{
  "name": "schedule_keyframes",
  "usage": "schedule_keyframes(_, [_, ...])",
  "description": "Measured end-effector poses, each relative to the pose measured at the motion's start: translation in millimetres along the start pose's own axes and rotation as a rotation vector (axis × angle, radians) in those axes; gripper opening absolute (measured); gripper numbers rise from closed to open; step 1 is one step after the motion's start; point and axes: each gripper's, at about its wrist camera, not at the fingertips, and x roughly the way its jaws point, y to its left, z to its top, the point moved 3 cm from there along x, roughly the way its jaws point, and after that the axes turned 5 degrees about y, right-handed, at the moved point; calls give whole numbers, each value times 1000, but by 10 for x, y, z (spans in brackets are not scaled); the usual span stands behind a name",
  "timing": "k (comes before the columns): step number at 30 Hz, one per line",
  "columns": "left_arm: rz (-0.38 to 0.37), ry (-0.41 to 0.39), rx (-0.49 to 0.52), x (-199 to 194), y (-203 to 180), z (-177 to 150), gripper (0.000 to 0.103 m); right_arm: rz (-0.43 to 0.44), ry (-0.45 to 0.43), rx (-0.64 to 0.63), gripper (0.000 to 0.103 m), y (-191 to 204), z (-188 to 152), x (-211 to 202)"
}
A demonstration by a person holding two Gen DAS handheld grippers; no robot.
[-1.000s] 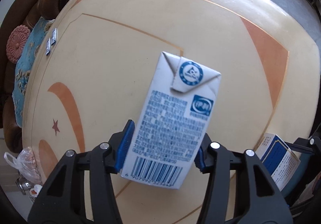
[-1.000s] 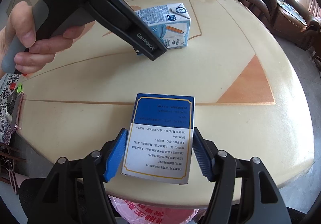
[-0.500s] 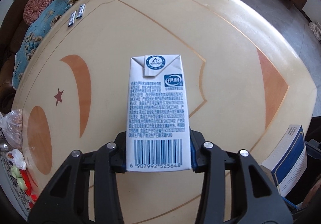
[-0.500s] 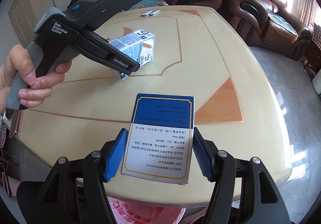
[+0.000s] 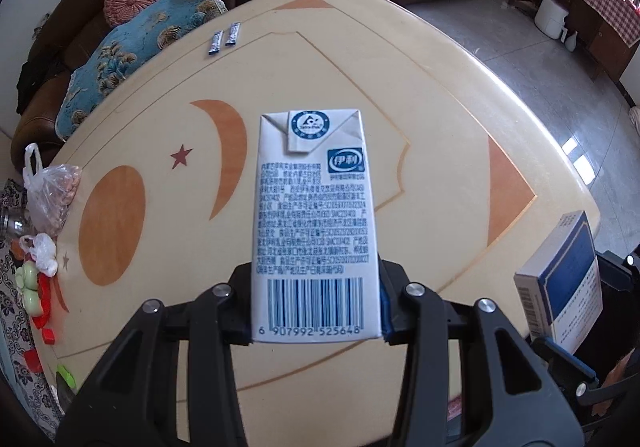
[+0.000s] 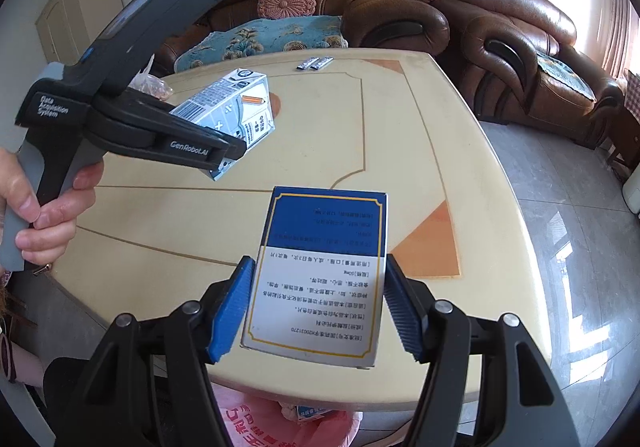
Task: Collect trash
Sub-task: 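Carry the milk carton and blue-white box with both tools over the bin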
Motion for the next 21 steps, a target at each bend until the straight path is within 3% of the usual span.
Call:
schedule_keyframes(7, [35, -72, -72, -552, -12, -517, 42, 14, -65, -62, 63, 273, -122, -471])
schedule_keyframes(11, [96, -99, -89, -758, -66, -816, 42, 23, -95, -84, 63, 363, -173, -698])
schedule_keyframes(21, [82, -128, -158, -1013, -339, -1564, 42, 35, -133, -127, 63, 485, -419, -1109])
